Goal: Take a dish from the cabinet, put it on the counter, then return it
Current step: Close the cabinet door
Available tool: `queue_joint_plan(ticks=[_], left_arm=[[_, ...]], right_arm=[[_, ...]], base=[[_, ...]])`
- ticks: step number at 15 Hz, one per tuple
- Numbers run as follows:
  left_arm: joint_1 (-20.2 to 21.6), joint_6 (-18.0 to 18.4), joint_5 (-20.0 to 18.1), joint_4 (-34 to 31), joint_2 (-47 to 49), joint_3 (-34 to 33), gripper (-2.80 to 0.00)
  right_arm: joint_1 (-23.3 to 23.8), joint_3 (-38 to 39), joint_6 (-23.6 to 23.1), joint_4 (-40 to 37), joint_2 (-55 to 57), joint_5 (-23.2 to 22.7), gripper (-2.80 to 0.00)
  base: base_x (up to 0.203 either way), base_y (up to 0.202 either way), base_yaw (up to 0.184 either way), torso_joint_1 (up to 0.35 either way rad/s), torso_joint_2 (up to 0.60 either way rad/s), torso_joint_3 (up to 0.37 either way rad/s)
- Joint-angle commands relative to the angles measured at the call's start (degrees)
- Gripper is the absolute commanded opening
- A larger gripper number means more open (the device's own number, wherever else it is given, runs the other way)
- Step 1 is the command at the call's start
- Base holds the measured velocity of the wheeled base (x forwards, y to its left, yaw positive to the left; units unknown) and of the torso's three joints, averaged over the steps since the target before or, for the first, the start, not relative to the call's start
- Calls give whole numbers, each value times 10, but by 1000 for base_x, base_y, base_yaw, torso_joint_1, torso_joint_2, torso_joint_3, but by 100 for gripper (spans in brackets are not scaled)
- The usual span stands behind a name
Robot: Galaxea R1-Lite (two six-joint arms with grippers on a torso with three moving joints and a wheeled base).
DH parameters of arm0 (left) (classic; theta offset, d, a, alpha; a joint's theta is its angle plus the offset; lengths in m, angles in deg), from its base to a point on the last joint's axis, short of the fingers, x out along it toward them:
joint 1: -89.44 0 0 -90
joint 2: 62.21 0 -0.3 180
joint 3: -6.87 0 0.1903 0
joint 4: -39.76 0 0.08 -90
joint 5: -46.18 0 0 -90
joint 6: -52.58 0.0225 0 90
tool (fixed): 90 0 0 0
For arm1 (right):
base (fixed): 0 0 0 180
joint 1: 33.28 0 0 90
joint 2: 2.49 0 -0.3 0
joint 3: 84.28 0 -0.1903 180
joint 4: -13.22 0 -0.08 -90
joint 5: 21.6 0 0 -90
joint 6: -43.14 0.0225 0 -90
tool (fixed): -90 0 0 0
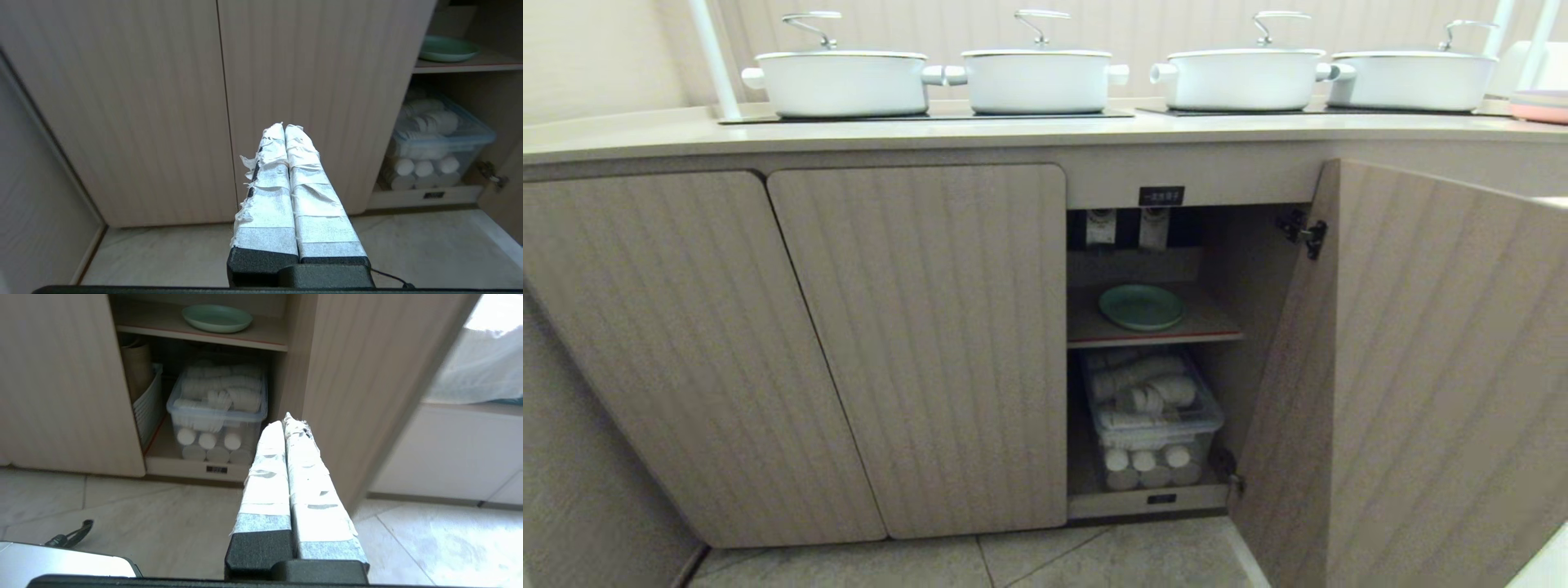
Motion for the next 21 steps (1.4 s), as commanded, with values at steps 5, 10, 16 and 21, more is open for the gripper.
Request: queue_joint_plan(ticks=[5,10,16,21], left_arm=[[0,0,-1,0,0,0,-280],[0,0,0,0,0,0,-280],[0,0,-1,0,0,0,-280],[0,0,-1,0,0,0,-280]], right_arm=[[0,0,-1,0,0,0,-280],[0,0,0,0,0,1,-280],[0,0,0,0,0,1,-280],[0,0,0,0,0,1,-280]], base=[[-193,0,-2,4,4,1],[-23,0,0,-1,0,0],[0,0,0,0,0,0],[0,0,0,0,0,0]])
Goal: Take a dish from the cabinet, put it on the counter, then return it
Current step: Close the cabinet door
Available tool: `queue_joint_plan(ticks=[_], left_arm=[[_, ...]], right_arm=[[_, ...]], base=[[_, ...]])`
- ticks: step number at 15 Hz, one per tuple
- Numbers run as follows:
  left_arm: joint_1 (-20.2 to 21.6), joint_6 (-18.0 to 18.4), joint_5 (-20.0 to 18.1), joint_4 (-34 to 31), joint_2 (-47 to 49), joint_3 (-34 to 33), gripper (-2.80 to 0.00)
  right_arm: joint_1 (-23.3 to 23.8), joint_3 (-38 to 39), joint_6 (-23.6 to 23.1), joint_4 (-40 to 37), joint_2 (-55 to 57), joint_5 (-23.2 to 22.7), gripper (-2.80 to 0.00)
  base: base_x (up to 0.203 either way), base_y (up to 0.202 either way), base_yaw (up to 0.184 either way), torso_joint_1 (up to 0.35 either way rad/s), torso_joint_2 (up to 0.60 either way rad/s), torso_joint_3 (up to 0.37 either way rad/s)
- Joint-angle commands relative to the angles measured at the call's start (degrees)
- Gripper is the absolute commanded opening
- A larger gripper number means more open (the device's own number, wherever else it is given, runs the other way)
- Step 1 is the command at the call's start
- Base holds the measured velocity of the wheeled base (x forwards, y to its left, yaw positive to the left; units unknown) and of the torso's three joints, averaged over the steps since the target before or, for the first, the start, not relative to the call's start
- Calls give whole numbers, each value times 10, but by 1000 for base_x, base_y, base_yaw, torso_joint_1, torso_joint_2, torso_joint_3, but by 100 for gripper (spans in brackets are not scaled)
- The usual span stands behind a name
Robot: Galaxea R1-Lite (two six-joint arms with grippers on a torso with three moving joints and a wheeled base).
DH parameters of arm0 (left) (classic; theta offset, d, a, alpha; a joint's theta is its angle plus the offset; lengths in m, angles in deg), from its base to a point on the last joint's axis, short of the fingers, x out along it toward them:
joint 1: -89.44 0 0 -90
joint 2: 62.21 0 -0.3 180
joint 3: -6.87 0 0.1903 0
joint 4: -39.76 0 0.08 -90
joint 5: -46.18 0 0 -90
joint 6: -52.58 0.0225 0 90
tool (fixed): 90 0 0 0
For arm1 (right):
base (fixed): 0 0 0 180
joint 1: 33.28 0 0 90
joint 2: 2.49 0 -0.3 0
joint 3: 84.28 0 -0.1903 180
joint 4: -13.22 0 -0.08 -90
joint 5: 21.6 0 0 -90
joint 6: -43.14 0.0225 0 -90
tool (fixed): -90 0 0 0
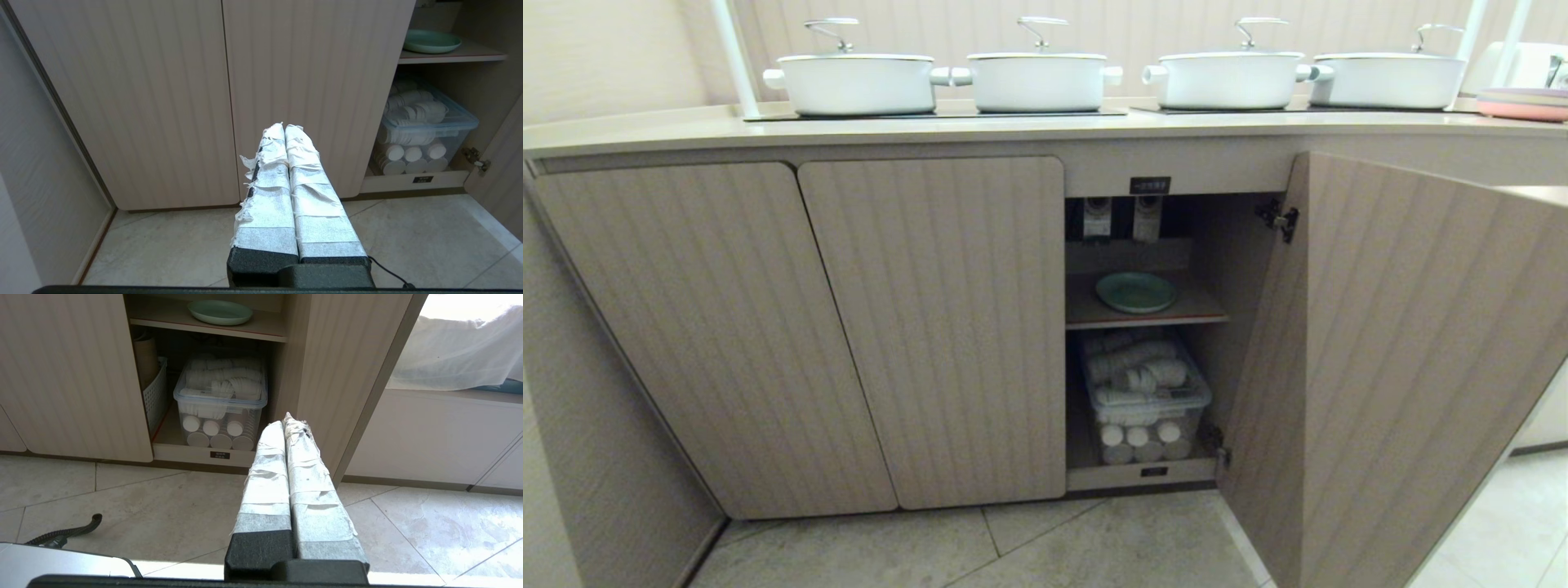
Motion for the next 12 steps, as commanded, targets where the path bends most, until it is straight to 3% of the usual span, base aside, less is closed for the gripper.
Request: queue_joint_plan(ticks=[1,12], left_arm=[[-1,0,-1,0,0,0,-280],[0,0,0,0,0,0,-280]], right_arm=[[0,0,-1,0,0,0,-280],[0,0,-1,0,0,0,-280]], base=[[0,0,0,0,0,0],[0,0,0,0,0,0]])
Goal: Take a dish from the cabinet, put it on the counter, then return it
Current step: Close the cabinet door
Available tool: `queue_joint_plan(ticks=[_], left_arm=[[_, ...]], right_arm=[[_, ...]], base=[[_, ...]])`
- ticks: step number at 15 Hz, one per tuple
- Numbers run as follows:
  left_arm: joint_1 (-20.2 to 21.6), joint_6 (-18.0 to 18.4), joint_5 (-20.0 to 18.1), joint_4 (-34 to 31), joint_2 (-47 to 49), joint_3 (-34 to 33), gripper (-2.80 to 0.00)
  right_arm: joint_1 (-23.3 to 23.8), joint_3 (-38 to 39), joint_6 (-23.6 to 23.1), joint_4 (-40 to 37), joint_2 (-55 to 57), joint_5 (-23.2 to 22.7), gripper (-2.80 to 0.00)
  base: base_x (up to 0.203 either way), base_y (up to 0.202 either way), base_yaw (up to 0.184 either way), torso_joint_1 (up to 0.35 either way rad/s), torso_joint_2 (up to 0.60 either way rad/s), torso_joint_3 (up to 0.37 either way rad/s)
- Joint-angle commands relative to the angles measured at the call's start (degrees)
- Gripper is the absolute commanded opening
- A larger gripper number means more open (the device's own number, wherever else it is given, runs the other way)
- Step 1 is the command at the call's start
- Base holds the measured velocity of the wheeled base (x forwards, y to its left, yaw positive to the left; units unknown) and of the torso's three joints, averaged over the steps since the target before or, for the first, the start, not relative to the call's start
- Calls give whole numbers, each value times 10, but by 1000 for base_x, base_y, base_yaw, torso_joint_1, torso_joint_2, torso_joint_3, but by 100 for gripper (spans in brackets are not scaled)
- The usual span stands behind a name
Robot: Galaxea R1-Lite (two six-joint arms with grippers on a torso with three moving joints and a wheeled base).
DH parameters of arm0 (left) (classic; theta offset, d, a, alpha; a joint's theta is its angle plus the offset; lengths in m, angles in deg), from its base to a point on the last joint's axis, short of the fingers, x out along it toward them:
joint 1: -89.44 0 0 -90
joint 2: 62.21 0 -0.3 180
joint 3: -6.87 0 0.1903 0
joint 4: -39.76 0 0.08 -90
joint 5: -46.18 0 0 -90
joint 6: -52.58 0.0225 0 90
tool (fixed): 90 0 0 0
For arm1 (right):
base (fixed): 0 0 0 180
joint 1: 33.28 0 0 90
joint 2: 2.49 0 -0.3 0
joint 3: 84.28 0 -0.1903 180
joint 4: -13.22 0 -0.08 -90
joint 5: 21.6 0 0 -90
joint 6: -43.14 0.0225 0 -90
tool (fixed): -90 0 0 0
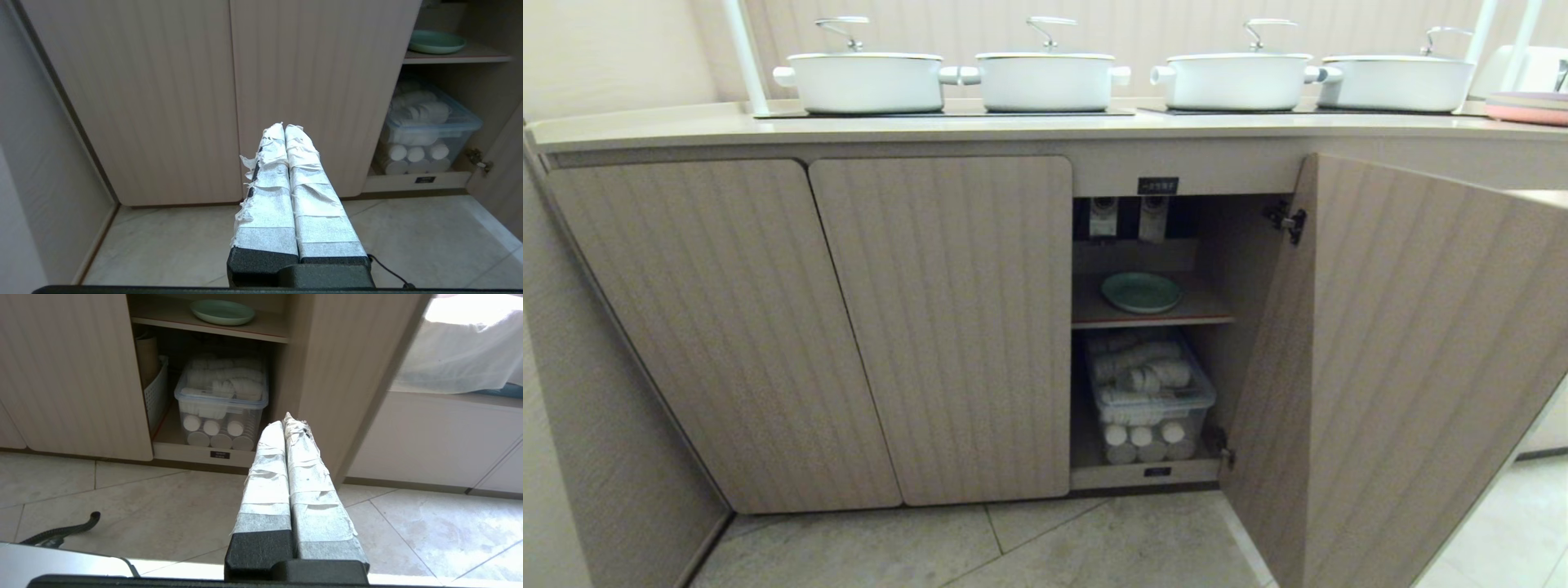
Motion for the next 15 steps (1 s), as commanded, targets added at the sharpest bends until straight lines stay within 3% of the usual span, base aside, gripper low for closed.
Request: queue_joint_plan(ticks=[1,12,15], left_arm=[[0,0,0,1,0,0,-280],[1,0,-1,1,0,0,-280],[0,0,-1,1,0,0,-280]], right_arm=[[-1,0,-1,0,0,0,-280],[-1,0,-3,1,0,-1,-280],[-1,5,-1,18,0,-1,-280]], base=[[3,-115,0,2,2,5],[0,-194,1,3,0,3],[0,-92,5,-1,1,2]])
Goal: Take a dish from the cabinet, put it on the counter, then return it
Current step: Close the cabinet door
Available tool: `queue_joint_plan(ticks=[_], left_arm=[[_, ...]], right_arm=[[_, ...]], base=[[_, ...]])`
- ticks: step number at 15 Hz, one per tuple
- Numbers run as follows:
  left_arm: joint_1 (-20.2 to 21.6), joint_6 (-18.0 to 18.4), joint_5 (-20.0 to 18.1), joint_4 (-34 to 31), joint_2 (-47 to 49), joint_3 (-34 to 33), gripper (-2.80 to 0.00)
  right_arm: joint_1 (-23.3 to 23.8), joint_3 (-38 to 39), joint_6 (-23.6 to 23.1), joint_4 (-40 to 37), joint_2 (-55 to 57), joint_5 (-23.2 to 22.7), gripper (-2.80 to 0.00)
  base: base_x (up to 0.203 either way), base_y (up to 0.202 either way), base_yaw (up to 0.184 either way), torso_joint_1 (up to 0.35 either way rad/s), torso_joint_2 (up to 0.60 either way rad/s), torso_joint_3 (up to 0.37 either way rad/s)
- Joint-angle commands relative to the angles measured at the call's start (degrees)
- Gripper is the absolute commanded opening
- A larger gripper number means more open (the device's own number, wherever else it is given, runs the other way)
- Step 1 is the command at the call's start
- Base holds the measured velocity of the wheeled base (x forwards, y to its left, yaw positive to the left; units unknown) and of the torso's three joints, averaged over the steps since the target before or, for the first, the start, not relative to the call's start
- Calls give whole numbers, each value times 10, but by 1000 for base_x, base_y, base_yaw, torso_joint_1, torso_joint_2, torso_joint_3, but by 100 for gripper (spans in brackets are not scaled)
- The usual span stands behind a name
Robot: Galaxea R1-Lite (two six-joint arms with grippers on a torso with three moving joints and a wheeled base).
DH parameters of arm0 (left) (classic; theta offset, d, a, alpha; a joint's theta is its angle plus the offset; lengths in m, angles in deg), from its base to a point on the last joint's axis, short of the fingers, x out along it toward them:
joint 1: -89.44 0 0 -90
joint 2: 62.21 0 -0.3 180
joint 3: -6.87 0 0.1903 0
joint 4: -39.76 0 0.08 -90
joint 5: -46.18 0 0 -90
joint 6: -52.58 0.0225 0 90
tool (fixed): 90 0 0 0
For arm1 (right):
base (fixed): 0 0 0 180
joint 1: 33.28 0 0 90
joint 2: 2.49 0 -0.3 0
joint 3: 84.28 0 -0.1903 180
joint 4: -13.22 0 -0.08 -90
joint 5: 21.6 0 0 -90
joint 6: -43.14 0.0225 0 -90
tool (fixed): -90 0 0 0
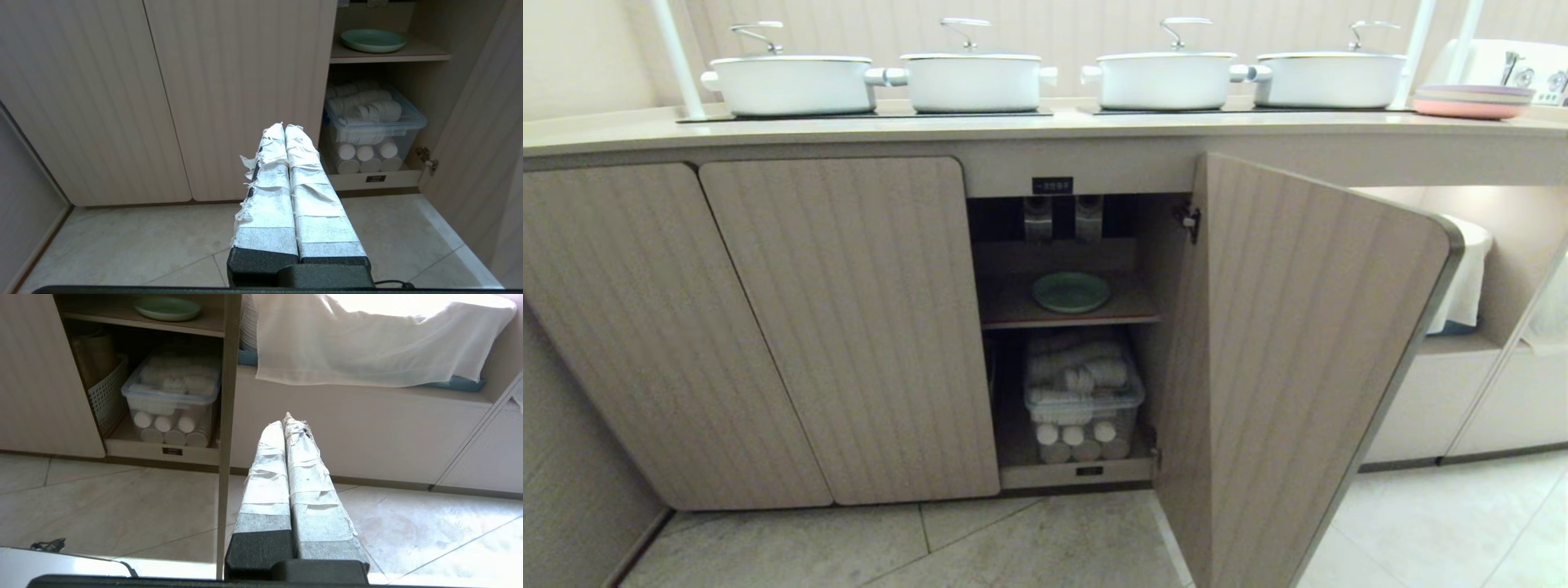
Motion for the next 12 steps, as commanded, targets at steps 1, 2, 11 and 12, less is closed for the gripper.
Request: queue_joint_plan(ticks=[1,2,11,12], left_arm=[[0,0,0,0,0,0,-280],[0,0,0,0,0,0,-280],[0,0,-1,0,0,0,-280],[0,0,-1,0,0,0,-280]], right_arm=[[0,1,1,4,0,0,-280],[0,1,1,3,0,-1,-280],[0,2,-5,5,0,0,-280],[0,2,-5,5,0,-1,-280]], base=[[0,0,0,0,0,0],[0,0,0,0,0,0],[0,0,0,0,0,0],[0,0,0,0,0,0]])
